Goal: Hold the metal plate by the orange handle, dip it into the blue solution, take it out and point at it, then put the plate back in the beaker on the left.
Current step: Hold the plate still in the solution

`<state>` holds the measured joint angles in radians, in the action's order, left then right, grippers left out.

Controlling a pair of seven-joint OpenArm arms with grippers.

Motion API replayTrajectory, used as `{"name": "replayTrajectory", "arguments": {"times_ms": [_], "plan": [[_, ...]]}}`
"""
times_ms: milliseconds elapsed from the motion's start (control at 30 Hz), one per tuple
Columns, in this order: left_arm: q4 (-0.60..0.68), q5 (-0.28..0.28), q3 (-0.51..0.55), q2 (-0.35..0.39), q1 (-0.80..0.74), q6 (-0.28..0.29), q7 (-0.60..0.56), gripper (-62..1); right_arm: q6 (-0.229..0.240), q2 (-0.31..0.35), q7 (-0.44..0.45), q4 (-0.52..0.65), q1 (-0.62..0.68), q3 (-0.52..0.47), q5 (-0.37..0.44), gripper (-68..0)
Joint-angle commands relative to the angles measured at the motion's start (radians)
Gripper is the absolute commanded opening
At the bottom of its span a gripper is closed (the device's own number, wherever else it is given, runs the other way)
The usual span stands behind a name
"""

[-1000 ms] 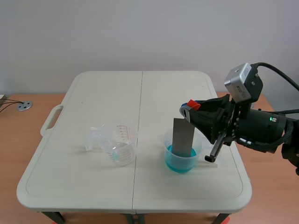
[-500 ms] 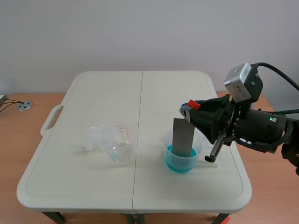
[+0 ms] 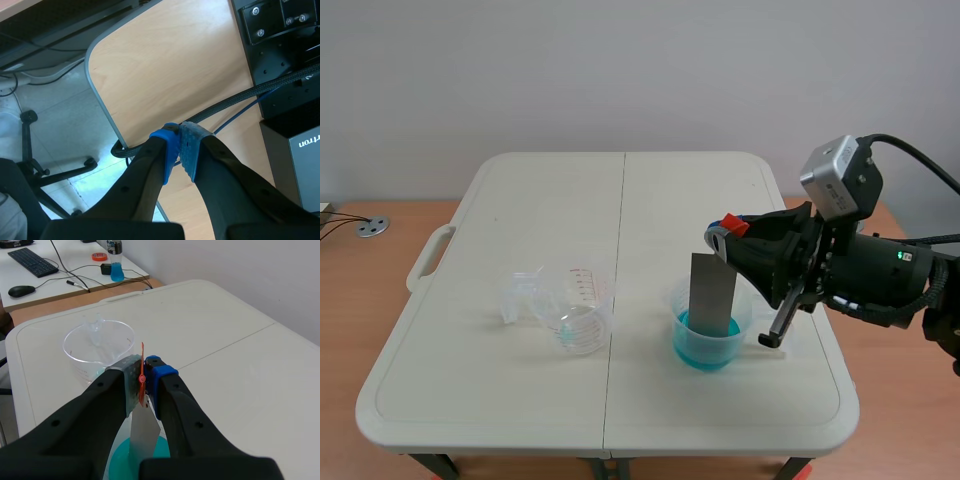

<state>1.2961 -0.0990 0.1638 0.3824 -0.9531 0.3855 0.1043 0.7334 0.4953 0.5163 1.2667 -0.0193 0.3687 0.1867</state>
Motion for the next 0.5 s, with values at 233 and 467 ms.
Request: {"name": "replayTrajectory", "arguments": {"times_ms": [233, 467], "plan": [[0.018, -0.006, -0.001, -0.005, -0.008, 0.003, -0.002, -58.2, 0.012, 0.009, -0.001, 0.005, -0.012, -0.001, -0.005, -66.2], [0.018, -0.006, -0.001, -0.005, -0.008, 0.003, -0.002, -58.2, 0.012, 0.014, 0.007, 0.007, -0.011, -0.001, -0.004, -66.2]]}}
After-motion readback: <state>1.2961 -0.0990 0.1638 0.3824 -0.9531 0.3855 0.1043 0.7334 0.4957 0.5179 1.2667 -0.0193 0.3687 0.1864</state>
